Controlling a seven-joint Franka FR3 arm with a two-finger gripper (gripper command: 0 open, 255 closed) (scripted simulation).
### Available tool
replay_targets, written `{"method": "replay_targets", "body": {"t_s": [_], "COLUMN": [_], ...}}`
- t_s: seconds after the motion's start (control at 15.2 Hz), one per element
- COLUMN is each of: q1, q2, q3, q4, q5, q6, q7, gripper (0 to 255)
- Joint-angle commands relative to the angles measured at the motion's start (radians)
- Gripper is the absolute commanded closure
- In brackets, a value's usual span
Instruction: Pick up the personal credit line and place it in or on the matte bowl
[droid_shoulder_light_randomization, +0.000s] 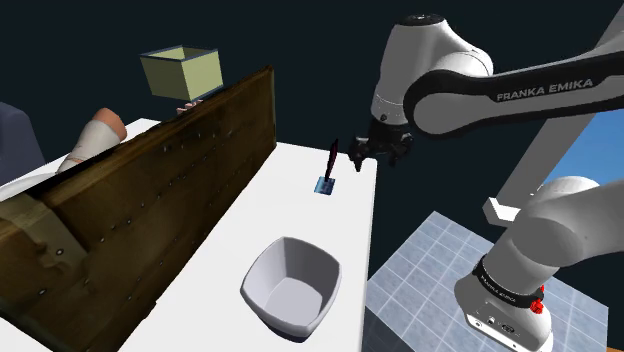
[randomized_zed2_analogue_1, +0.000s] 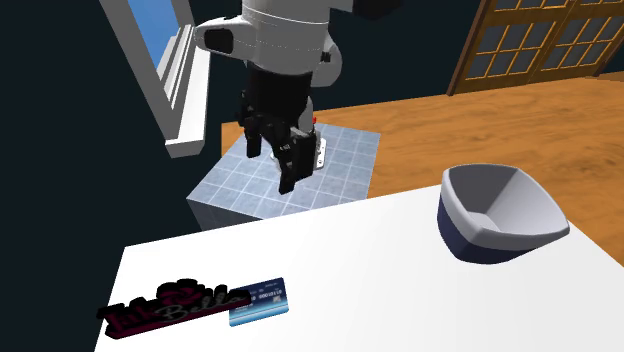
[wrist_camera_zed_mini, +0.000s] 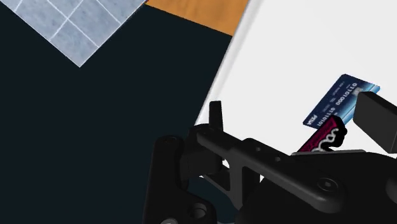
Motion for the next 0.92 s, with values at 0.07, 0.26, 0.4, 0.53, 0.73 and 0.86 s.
{"method": "replay_targets", "body": {"t_s": [0.07,0.26,0.4,0.53,0.73,0.86], "q1": [-0.079,-0.205,-0.320,-0.467,-0.737,-0.790], "q2": [0.089,0.196,0.274,0.358,0.525,0.570], "q3": [0.135,0.291,0.413,0.560,0.833,0.877], "q4": [0.016,0.055,0.097,0.152,0.254,0.254], "q5": [-0.056,-0.165,-0.271,-0.409,-0.681,-0.744], "q6": [0.128,0.230,0.275,0.294,0.246,0.249], "q7": [0.186,0.395,0.555,0.733,1.026,1.067], "gripper": [0,0,0,0,0,0]}}
